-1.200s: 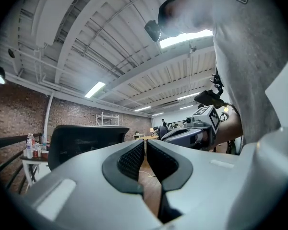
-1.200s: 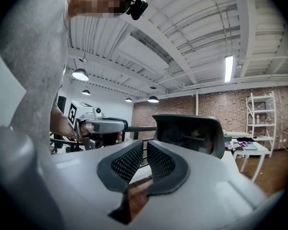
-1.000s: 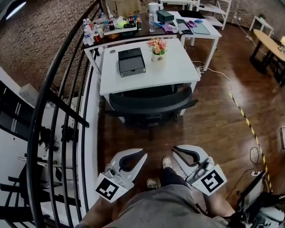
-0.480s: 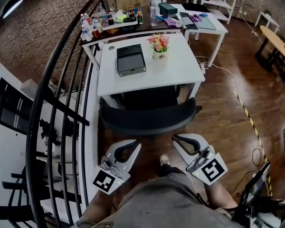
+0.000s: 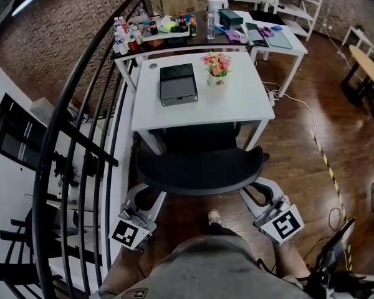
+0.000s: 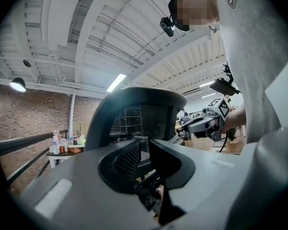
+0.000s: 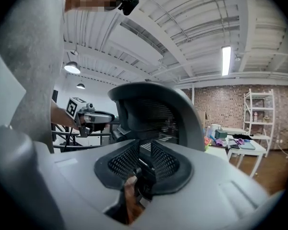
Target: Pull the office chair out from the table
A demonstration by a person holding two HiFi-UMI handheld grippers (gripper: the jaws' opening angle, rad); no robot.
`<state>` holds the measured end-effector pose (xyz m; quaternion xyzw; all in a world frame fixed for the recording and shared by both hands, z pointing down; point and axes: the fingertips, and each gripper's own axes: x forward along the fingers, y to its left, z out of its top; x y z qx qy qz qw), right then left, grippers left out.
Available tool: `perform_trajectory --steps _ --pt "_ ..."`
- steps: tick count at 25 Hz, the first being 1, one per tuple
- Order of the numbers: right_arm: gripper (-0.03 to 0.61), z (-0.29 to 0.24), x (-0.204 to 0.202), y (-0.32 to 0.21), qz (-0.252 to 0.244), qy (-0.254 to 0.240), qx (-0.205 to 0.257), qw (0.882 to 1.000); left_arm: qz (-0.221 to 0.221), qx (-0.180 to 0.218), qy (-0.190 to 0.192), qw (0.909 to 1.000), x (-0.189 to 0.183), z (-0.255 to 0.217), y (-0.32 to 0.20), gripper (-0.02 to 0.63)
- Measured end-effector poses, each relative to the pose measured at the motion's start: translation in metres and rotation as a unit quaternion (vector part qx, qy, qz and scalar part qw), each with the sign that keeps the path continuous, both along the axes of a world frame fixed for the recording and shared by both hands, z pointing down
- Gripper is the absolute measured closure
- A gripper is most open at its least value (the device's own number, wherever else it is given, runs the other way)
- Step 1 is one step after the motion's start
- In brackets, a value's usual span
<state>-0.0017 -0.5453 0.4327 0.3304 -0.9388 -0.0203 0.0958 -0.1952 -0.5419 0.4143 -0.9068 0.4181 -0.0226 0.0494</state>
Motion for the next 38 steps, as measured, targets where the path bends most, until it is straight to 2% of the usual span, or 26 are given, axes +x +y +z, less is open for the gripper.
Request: perform_trajectory --steps 8,13,17,21,26,31,34,36,38 --pt "0.45 0.01 0.051 -0.024 0.04 0.038 -0.007 0.998 -0.072 -0.018 -0.014 0.9971 -0.051 0.014 -0.021 0.519" --pt "0.406 0.007 0.066 -0.041 0.039 0.054 0.006 0.998 -0.076 -0.02 -0.023 0.9966 -0.064 0.018 -0.036 0.46" --pt "0.351 0.004 0.062 -0.057 0.023 0.054 0.012 0.998 -0.055 -0.014 -0.022 0.9982 -0.068 0.016 -0.05 0.38" --pt "0.303 0.002 0.053 -0.071 -0.012 0.051 0.013 0.999 0.007 -0.019 -0.033 0.9992 -0.057 0.02 -0.062 0.306" --pt "0.284 0.004 0.033 -0.081 -0.083 0.047 -0.004 0.995 0.067 -0.016 -0.041 0.9968 -0.039 0.014 -0.076 0.292" --pt "0.272 0.012 0.005 -0.089 -0.131 0.042 -0.01 0.99 0.102 -0.016 -0.034 0.9941 -0.019 0.012 -0.091 0.278" --pt "0.273 0.013 -0.011 -0.09 -0.144 0.038 -0.009 0.989 0.114 -0.012 -0.033 0.9929 -0.009 0.009 -0.095 0.281" --pt "0.306 0.011 -0.015 -0.092 -0.138 0.034 -0.006 0.99 0.118 -0.011 -0.032 0.9925 -0.008 0.008 -0.096 0.284" --pt "0.313 0.011 -0.015 -0.093 -0.135 0.032 -0.002 0.99 0.122 -0.011 -0.024 0.9921 -0.009 0.006 -0.094 0.295"
